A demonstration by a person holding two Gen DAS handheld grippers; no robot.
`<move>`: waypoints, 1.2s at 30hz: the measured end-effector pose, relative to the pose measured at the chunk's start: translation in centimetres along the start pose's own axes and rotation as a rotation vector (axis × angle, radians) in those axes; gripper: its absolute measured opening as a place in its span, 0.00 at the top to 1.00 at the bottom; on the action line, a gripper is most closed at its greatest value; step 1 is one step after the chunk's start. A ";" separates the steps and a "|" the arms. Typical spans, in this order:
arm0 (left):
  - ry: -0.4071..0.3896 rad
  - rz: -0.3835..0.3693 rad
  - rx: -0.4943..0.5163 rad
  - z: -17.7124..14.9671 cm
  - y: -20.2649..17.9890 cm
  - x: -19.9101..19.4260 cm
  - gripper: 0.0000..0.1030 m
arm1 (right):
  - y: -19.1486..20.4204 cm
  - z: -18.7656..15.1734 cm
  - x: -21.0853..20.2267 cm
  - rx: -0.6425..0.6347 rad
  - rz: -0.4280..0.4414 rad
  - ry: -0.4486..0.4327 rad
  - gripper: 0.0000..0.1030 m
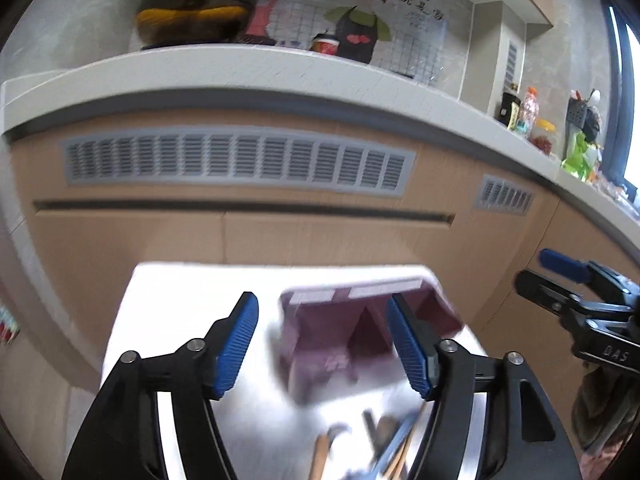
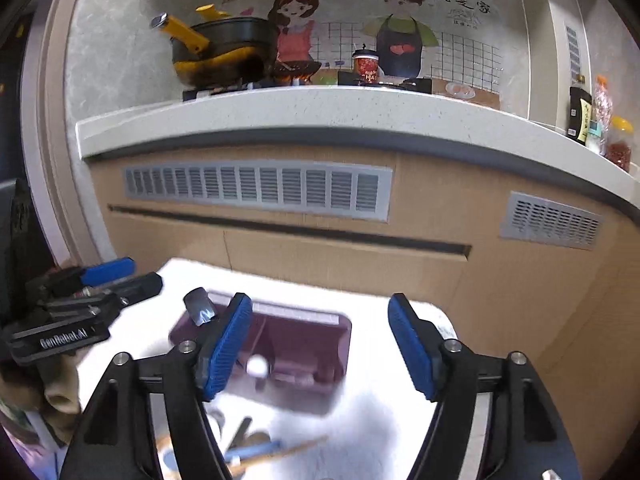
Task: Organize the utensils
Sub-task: 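Carry both held utensils over the maroon caddy and release them inside, then grasp a wooden chopstick with the right tool while the left tool grasps the blue-grey spoon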
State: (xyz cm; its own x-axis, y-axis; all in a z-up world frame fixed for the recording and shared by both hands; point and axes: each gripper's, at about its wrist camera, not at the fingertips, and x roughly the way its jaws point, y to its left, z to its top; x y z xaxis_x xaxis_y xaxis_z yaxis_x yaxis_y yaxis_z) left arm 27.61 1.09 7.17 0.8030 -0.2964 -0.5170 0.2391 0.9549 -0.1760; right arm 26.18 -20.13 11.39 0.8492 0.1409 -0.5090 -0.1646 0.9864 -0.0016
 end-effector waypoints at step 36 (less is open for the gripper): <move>0.303 0.013 -0.091 -15.4 2.4 -2.7 0.27 | 7.2 -15.5 7.4 0.066 0.147 0.487 0.81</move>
State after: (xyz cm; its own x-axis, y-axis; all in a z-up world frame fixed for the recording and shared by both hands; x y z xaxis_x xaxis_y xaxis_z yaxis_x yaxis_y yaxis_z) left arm 17.61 3.89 -4.81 0.6028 -0.2895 -0.7435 0.1693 0.9571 -0.2354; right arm 23.50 -13.29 -5.76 0.4845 0.2382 -0.8417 -0.2193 0.9646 0.1467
